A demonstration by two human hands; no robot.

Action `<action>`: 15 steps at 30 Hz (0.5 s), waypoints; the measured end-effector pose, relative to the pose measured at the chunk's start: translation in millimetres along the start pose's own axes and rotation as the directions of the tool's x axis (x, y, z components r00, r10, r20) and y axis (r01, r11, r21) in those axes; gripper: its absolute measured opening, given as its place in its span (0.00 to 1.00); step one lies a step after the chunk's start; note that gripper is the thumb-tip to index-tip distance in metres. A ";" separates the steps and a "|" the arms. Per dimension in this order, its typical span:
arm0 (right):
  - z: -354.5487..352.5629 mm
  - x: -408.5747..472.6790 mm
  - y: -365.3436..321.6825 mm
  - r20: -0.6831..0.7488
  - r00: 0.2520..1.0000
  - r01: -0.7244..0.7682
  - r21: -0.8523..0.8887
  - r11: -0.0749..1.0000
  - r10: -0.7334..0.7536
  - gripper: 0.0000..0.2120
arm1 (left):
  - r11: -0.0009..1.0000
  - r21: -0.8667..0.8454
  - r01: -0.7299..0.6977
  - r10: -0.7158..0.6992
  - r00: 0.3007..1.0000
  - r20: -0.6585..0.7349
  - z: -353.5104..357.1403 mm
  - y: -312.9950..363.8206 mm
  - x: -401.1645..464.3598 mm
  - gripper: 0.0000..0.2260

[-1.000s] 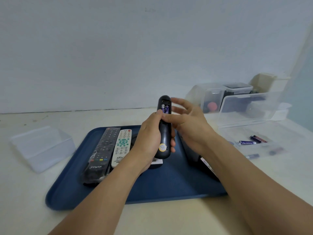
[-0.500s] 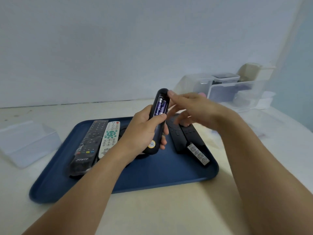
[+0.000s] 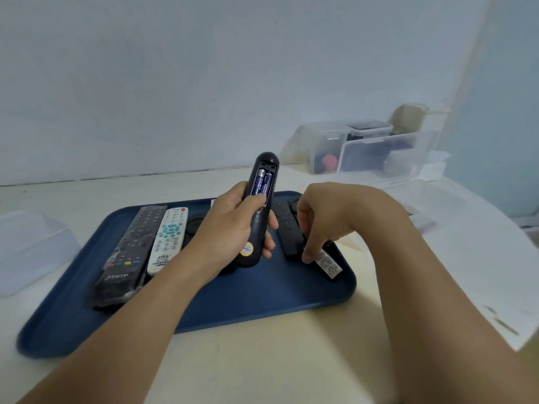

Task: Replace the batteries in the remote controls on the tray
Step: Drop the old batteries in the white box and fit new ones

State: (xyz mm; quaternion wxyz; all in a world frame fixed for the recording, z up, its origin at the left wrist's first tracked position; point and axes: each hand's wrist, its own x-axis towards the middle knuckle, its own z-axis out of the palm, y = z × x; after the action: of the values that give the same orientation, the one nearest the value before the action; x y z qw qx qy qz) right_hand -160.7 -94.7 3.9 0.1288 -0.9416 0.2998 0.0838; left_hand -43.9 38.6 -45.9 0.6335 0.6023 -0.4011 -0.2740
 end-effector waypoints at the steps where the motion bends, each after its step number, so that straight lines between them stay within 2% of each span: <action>1: 1.3 1.5 -2.3 -0.002 1.000 0.013 -0.004 1.000 -0.013 0.21 | 1.000 0.003 -0.005 0.005 1.000 -0.003 -0.5 0.2 -0.4 0.06; 5: -2.5 0.8 -0.4 0.014 0.996 0.092 0.071 0.993 -0.094 0.10 | 1.000 0.015 -0.005 0.005 1.000 0.003 -0.5 1.7 -1.9 0.06; 7: -7.8 0.1 6.2 -0.039 0.982 0.187 0.346 0.919 -0.185 0.05 | 1.000 0.006 0.006 -0.006 1.000 0.008 -1.0 2.3 -1.7 0.06; 8: -9.2 1.7 7.6 -0.129 0.968 0.251 0.534 0.807 -0.215 0.03 | 1.000 0.000 0.009 -0.009 1.000 0.007 -1.6 2.6 -1.6 0.06; 9: -9.6 4.4 7.7 -0.245 0.948 0.318 0.697 0.643 -0.203 0.03 | 1.000 -0.006 0.012 -0.012 1.000 0.004 -2.1 2.5 -1.4 0.06; 10: -9.6 8.0 5.3 -0.343 0.926 0.377 0.804 0.459 -0.159 0.03 | 1.000 -0.010 0.014 -0.014 1.000 -0.001 -3.0 3.2 -1.2 0.06; 12: -6.0 15.7 -2.2 -0.427 0.902 0.431 0.892 0.137 -0.059 0.04 | 1.000 -0.011 0.016 -0.017 1.000 -0.013 -4.4 3.2 -0.5 0.06; 13: -3.7 18.8 -6.0 -0.428 0.904 0.428 0.903 0.039 -0.027 0.04 | 1.000 -0.012 0.016 -0.017 1.000 -0.020 -4.8 2.9 -0.2 0.06; 15: -0.4 23.6 -10.1 -0.414 0.910 0.414 0.910 -0.017 0.007 0.04 | 1.000 -0.028 0.014 -0.015 0.999 -0.039 -6.2 2.8 0.5 0.06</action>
State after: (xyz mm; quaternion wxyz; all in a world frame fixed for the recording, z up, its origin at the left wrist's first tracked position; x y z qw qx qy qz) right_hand -135.7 -99.7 0.6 0.7122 -0.6119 0.1432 -0.3128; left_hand -38.8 41.9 -42.7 0.6476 0.6016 -0.3803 -0.2722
